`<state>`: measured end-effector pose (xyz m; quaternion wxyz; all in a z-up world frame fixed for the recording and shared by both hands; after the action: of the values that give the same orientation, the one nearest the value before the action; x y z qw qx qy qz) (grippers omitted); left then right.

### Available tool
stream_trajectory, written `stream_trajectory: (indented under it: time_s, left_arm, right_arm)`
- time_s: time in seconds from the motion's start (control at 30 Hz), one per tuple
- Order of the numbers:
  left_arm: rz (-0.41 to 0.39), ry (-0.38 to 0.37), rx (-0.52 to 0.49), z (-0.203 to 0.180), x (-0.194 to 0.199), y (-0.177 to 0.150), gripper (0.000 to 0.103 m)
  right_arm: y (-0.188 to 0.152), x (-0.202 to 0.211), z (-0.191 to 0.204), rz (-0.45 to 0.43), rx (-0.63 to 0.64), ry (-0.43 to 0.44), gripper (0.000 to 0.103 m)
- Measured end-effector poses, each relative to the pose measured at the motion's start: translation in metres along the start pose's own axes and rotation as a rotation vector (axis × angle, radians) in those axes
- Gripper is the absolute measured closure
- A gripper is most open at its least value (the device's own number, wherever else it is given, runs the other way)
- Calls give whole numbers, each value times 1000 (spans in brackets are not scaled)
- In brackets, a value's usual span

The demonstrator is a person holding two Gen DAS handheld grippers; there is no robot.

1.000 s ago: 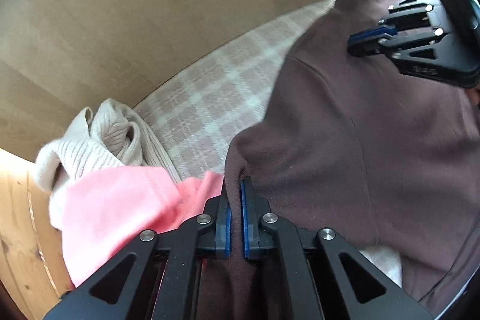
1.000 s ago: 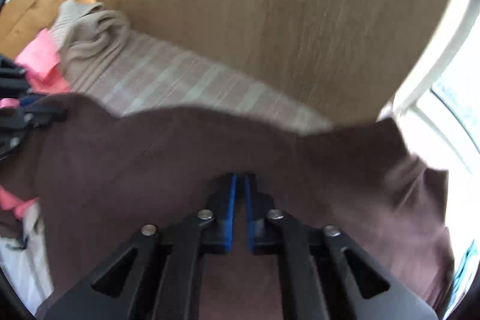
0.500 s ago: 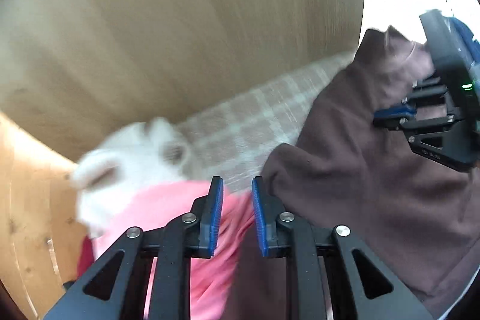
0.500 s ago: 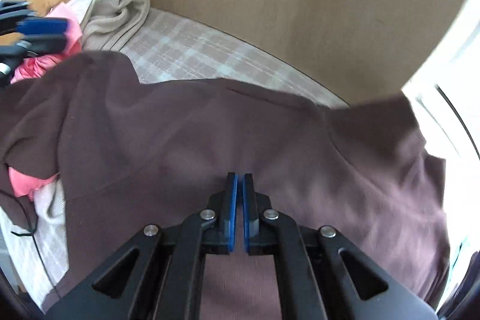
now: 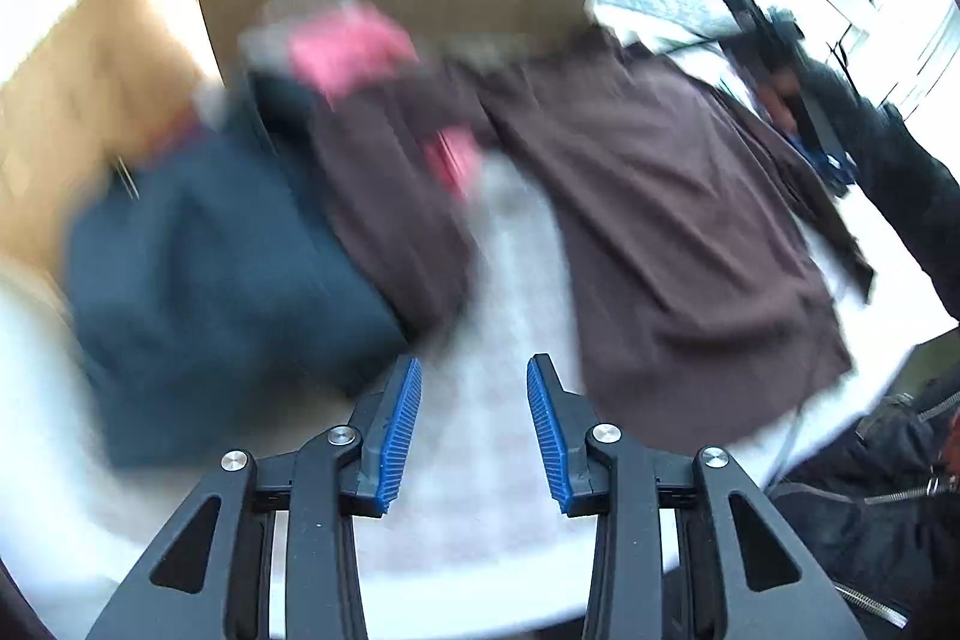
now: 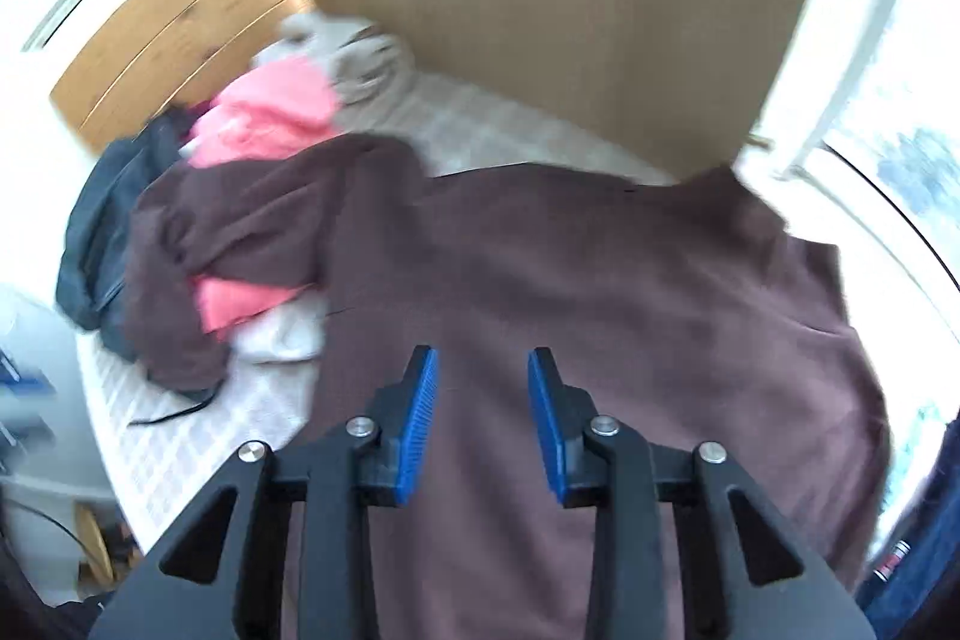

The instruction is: Fold clothes

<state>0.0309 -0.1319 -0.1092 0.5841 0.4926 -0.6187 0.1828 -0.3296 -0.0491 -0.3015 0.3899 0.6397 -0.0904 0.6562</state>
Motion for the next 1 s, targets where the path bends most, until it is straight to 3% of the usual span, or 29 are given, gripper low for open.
stream_trajectory:
  time_s: [0.1,0.2,0.27,0.4,0.53,0.57,0.63,0.73,0.9,1.0]
  left_arm:
    - [69,-83,63,-23,-49,-42,68]
    - [96,-52,19,-37,-76,-58,68]
    - [104,-22,-8,-40,-85,-62,68]
    - [98,-50,-22,-49,-84,-57,68]
    - [112,-43,-63,-55,-87,-50,66]
    - [122,-36,-67,-54,-90,-50,66]
    - [137,-25,-76,-51,-93,-51,66]
    - [148,-37,-91,-52,-92,-51,66]
    - [158,-71,-71,-49,-88,-47,75]
    - [171,-75,-75,-50,-86,-49,76]
  right_arm:
    - [3,-27,33,55,68,-26,71]
    - [12,-58,58,96,134,-74,71]
    - [16,-76,66,127,154,-93,71]
    - [23,-99,64,165,197,-173,71]
    - [23,-111,53,208,169,-157,72]
    - [24,-111,50,206,162,-151,74]
    - [25,-109,44,201,144,-141,100]
    - [30,-102,32,179,122,-156,101]
    - [33,-90,30,164,69,-87,100]
    - [28,-84,46,175,88,-62,89]
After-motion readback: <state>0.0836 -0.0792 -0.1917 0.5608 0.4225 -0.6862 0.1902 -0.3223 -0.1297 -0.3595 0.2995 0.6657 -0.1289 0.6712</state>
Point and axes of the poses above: each gripper's, at about its wrist camera, not at the fingertips, and x roughly against the way its jaws point, z to its left, y to its top, the point moved 10 cm from there along -x, roughly the way its jaws point, and after that the axes turned 1 degree about -x, right-handed, at the moved point
